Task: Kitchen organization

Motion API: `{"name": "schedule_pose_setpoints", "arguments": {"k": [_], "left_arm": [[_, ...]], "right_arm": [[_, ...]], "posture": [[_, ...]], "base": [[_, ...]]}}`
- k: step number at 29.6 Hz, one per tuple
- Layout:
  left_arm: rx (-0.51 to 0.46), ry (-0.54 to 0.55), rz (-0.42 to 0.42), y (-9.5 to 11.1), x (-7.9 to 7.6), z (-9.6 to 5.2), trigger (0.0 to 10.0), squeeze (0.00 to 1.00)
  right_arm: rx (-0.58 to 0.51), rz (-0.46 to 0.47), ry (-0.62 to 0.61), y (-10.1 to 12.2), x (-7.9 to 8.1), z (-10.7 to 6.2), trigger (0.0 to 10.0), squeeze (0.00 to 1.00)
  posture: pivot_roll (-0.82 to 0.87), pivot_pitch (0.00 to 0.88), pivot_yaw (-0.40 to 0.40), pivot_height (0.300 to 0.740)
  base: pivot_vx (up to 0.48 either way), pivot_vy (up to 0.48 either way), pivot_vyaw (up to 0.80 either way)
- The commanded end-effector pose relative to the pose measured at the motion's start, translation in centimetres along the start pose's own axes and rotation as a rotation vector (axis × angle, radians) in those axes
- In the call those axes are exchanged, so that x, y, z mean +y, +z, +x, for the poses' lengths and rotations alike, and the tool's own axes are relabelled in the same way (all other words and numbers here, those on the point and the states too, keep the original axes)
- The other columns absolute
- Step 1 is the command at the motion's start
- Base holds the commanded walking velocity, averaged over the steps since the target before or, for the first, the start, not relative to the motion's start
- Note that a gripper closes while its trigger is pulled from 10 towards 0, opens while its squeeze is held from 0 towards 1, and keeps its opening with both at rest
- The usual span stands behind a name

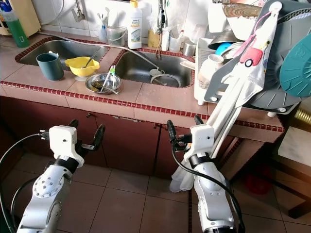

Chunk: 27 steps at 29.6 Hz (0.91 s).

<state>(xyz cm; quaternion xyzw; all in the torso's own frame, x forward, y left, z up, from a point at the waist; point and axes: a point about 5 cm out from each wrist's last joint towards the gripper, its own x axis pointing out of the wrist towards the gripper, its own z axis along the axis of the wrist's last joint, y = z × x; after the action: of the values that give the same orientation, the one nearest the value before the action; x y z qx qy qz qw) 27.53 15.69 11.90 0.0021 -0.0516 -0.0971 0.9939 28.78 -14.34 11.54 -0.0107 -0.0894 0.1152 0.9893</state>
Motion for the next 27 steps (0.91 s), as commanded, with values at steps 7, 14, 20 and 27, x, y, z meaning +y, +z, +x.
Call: {"name": "schedule_pose_setpoints", "arguments": {"k": [7, 14, 20, 27], "left_arm": [[0.002, -0.014, 0.009, 0.39, 0.01, 0.05, 10.0, 0.00], [0.008, -0.023, 0.009, 0.44, 0.12, 0.01, 10.0, 0.00], [0.013, -0.027, 0.015, 0.47, 0.22, -0.03, 10.0, 0.00], [0.014, -0.035, 0.018, 0.55, 0.14, 0.02, 10.0, 0.00]], "right_arm": [[-0.009, -0.020, -0.002, 0.52, -0.15, 0.04, 10.0, 0.00], [-0.007, -0.021, -0.001, 0.44, 0.03, -0.07, 10.0, 0.00], [-0.004, -0.021, -0.001, 0.40, 0.13, -0.18, 10.0, 0.00], [-0.004, -0.023, -0.006, 0.38, 0.15, -0.24, 10.0, 0.00]], "posture": [[-0.04, 0.000, -0.037, 0.740], [-0.04, 0.000, -0.032, 0.740], [-0.04, 0.000, -0.027, 0.740], [-0.04, 0.000, -0.022, 0.740]], "base": [[0.000, 0.144, 0.00], [0.000, 0.326, 0.00], [0.000, 0.404, 0.00], [0.000, 0.410, 0.00]]}}
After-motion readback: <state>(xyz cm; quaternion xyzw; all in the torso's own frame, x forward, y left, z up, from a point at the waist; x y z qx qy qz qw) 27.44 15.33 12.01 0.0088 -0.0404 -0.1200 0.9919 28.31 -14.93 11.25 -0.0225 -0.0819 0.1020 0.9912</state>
